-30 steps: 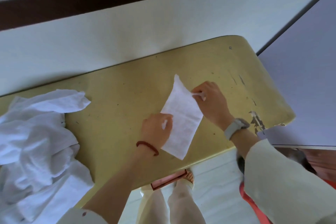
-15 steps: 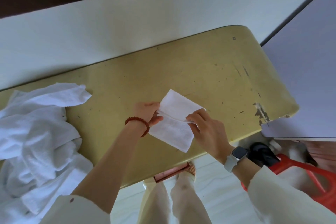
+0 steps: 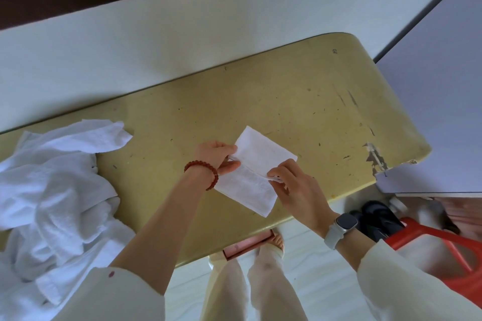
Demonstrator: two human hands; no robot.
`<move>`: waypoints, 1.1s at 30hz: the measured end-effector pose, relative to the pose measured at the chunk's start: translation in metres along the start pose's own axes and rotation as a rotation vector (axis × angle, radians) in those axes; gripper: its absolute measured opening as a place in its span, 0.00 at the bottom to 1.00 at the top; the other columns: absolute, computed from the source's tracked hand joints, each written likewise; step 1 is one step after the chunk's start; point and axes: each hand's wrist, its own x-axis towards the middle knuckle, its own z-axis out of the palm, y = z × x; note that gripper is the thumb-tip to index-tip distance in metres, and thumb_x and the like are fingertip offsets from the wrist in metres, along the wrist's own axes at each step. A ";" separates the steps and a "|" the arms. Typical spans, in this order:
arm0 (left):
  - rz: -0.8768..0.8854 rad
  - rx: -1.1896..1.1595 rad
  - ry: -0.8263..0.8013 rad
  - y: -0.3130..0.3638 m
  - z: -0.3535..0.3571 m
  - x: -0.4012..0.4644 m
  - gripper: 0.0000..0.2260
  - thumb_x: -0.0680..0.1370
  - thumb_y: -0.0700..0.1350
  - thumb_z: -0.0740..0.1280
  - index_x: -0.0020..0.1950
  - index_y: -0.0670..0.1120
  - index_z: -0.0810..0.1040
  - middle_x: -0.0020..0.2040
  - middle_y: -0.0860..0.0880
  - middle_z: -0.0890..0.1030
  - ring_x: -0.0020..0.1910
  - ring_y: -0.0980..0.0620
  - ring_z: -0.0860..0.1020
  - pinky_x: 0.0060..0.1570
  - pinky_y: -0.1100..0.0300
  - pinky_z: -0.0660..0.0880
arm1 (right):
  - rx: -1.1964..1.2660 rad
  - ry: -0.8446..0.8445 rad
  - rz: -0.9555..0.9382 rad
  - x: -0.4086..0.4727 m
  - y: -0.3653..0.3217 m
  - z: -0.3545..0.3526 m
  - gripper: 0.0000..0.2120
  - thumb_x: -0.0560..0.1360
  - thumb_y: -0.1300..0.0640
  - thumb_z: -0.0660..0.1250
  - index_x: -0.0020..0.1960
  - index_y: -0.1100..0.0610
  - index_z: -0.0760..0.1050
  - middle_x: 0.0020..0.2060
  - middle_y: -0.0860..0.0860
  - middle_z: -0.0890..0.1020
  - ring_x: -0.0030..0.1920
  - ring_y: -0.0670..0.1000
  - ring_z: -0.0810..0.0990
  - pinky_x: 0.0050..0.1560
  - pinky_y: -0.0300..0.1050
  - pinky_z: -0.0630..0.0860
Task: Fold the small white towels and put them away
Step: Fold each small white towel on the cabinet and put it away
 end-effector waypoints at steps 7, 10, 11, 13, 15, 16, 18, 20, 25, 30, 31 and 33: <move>-0.055 -0.005 -0.058 0.005 -0.004 -0.004 0.06 0.73 0.35 0.68 0.38 0.39 0.73 0.34 0.44 0.76 0.24 0.55 0.79 0.27 0.65 0.77 | 0.120 0.022 0.060 -0.006 0.003 0.000 0.06 0.74 0.58 0.61 0.47 0.58 0.75 0.41 0.51 0.75 0.29 0.49 0.76 0.23 0.44 0.74; -0.036 0.044 -0.076 0.003 -0.010 -0.003 0.06 0.73 0.35 0.68 0.39 0.40 0.73 0.33 0.46 0.77 0.26 0.55 0.80 0.26 0.66 0.74 | 0.148 0.068 0.091 -0.006 -0.001 -0.002 0.07 0.74 0.57 0.60 0.46 0.58 0.75 0.41 0.51 0.76 0.32 0.47 0.77 0.24 0.43 0.75; -0.026 0.047 -0.082 0.002 -0.012 -0.003 0.06 0.73 0.35 0.69 0.39 0.41 0.73 0.33 0.46 0.77 0.28 0.55 0.80 0.26 0.66 0.73 | 0.141 0.091 0.090 -0.006 -0.003 -0.003 0.07 0.74 0.57 0.60 0.46 0.59 0.76 0.41 0.51 0.76 0.33 0.44 0.76 0.24 0.41 0.74; 0.004 0.042 -0.092 -0.001 -0.016 -0.002 0.06 0.73 0.35 0.68 0.39 0.42 0.73 0.30 0.48 0.78 0.30 0.54 0.80 0.26 0.67 0.73 | 0.121 0.127 0.075 -0.007 -0.008 -0.002 0.08 0.74 0.58 0.61 0.46 0.59 0.77 0.41 0.52 0.77 0.35 0.43 0.73 0.25 0.37 0.73; 0.042 0.031 -0.109 -0.005 -0.020 -0.001 0.06 0.74 0.35 0.67 0.39 0.42 0.73 0.27 0.50 0.78 0.29 0.55 0.79 0.26 0.67 0.73 | 0.105 0.145 0.062 -0.011 -0.012 0.001 0.08 0.74 0.59 0.61 0.48 0.60 0.77 0.41 0.52 0.77 0.34 0.43 0.72 0.25 0.36 0.72; 0.061 0.032 -0.119 -0.006 -0.022 -0.001 0.06 0.74 0.35 0.67 0.39 0.42 0.73 0.29 0.49 0.78 0.28 0.56 0.79 0.26 0.67 0.73 | 0.099 0.151 0.065 -0.013 -0.014 0.003 0.08 0.75 0.59 0.61 0.48 0.60 0.77 0.40 0.52 0.77 0.32 0.44 0.72 0.25 0.36 0.72; 0.095 0.067 -0.128 -0.010 -0.027 -0.001 0.06 0.75 0.35 0.66 0.40 0.42 0.73 0.35 0.46 0.77 0.26 0.58 0.77 0.26 0.67 0.73 | 0.108 0.163 0.077 -0.018 -0.015 0.008 0.07 0.75 0.60 0.61 0.48 0.59 0.77 0.40 0.52 0.76 0.30 0.46 0.71 0.24 0.39 0.71; 0.102 0.088 -0.142 -0.014 -0.031 -0.001 0.06 0.75 0.35 0.65 0.40 0.43 0.73 0.38 0.46 0.77 0.26 0.58 0.77 0.27 0.67 0.74 | 0.134 0.167 0.070 -0.022 -0.016 0.011 0.05 0.75 0.60 0.61 0.48 0.59 0.76 0.40 0.53 0.76 0.30 0.47 0.72 0.24 0.41 0.72; 0.190 0.153 -0.137 -0.025 -0.039 -0.010 0.06 0.75 0.34 0.65 0.41 0.43 0.73 0.39 0.47 0.78 0.30 0.55 0.80 0.35 0.64 0.79 | 0.070 0.126 0.018 -0.030 -0.024 0.015 0.04 0.74 0.61 0.61 0.47 0.54 0.70 0.38 0.52 0.78 0.31 0.50 0.75 0.22 0.42 0.71; 0.402 0.422 -0.008 -0.043 -0.045 -0.014 0.07 0.74 0.35 0.67 0.39 0.47 0.75 0.38 0.51 0.79 0.36 0.56 0.78 0.44 0.62 0.76 | -0.024 0.068 0.021 -0.040 -0.028 0.020 0.05 0.72 0.62 0.61 0.46 0.55 0.73 0.38 0.51 0.77 0.34 0.50 0.76 0.22 0.41 0.70; 0.429 0.483 0.017 -0.046 -0.046 -0.014 0.08 0.73 0.36 0.68 0.39 0.48 0.75 0.38 0.53 0.79 0.38 0.56 0.77 0.45 0.64 0.74 | -0.046 0.056 0.031 -0.041 -0.028 0.020 0.05 0.72 0.62 0.60 0.45 0.56 0.74 0.38 0.51 0.78 0.34 0.51 0.76 0.23 0.40 0.69; 0.463 0.580 0.053 -0.053 -0.047 -0.013 0.09 0.73 0.38 0.68 0.38 0.51 0.75 0.38 0.55 0.79 0.39 0.58 0.76 0.45 0.65 0.72 | -0.099 0.030 0.048 -0.042 -0.029 0.020 0.07 0.71 0.62 0.60 0.43 0.57 0.76 0.37 0.51 0.78 0.34 0.51 0.76 0.24 0.38 0.67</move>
